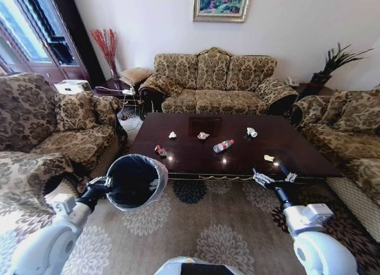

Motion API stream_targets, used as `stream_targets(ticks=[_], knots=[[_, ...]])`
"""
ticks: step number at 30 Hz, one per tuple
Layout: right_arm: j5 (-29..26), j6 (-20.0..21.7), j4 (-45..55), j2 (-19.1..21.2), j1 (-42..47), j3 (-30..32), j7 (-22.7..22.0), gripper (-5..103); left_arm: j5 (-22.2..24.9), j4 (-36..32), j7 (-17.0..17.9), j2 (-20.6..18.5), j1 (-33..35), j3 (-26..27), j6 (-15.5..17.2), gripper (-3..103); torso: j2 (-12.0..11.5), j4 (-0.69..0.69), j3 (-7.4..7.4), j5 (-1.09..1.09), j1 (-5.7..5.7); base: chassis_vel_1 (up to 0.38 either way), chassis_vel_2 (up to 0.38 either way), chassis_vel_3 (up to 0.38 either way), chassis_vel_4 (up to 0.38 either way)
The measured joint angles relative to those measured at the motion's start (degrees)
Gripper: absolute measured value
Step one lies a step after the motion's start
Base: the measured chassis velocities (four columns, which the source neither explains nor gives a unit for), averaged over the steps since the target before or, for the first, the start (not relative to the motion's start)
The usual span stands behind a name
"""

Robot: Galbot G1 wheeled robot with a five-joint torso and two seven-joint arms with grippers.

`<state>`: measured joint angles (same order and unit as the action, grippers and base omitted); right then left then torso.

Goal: Move to the front of the table and place the trash on the table into the trash bin.

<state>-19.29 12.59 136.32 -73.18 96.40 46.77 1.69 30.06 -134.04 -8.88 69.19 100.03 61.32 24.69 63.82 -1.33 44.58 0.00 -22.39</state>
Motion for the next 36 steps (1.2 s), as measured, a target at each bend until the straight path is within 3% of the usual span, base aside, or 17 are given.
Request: stream_targets(ticks=[36], knots=[[1.16, 0.11, -0.86, -0.51, 0.45, -0.37, 0.17, 100, -1.67, 0.39, 0.82, 1.13, 0.06, -2.56, -0.43, 2, 10.42, 0.0, 5.71, 0.0, -4.7, 0.001, 0.001, 0.001, 0.002]])
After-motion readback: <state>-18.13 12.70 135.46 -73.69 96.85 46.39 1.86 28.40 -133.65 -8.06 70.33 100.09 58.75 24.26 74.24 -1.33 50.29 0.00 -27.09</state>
